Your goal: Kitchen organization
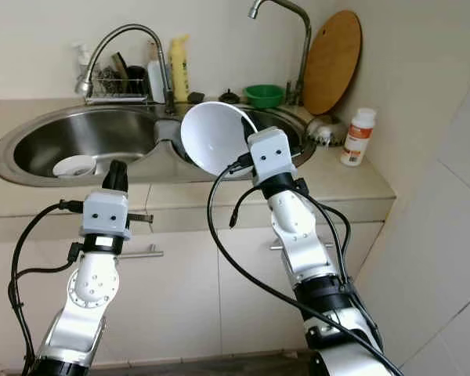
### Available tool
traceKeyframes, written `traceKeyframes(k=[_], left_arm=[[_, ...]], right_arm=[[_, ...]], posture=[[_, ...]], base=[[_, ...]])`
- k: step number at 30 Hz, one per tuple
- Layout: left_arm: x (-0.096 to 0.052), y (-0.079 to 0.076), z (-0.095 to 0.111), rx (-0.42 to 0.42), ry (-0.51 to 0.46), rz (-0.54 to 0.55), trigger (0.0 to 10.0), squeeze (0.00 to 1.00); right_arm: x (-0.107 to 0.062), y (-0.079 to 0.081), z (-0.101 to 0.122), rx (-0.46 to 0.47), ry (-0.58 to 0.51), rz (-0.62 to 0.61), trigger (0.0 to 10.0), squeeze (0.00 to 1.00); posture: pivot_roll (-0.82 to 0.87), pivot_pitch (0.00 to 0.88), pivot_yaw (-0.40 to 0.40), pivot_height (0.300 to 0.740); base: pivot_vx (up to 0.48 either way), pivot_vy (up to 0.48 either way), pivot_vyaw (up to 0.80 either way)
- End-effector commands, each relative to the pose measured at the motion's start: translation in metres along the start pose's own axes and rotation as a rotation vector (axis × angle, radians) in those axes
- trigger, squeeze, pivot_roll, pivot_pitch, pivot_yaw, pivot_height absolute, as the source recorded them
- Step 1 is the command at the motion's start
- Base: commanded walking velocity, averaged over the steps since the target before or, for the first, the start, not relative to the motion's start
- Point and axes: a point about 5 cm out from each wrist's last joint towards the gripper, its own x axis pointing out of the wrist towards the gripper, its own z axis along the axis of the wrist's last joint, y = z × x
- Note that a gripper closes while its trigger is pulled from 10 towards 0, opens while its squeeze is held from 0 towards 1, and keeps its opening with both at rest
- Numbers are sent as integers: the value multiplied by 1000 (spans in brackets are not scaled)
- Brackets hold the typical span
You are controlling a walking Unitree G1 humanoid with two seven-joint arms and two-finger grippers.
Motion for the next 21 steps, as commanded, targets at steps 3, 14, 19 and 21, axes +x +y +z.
traceKeyframes(k=[3,14,19,21], left_arm=[[3,0,4,-3,-17,-3,10000,0],[4,1,6,-2,-24,-3,10000,0],[5,1,6,-3,-24,-6,10000,0],[5,1,6,-3,-22,-8,10000,0]], right_arm=[[4,1,2,5,-6,0,10000,0],[4,-2,2,37,-5,-24,10000,0],[5,-5,1,31,-3,-43,10000,0],[5,-5,1,30,-1,-43,10000,0]], posture=[[-34,0,-30,740],[-28,0,-28,740],[-27,0,-27,740],[-28,0,-27,740]], base=[[294,0,0],[295,0,485],[206,0,0],[0,0,0]])
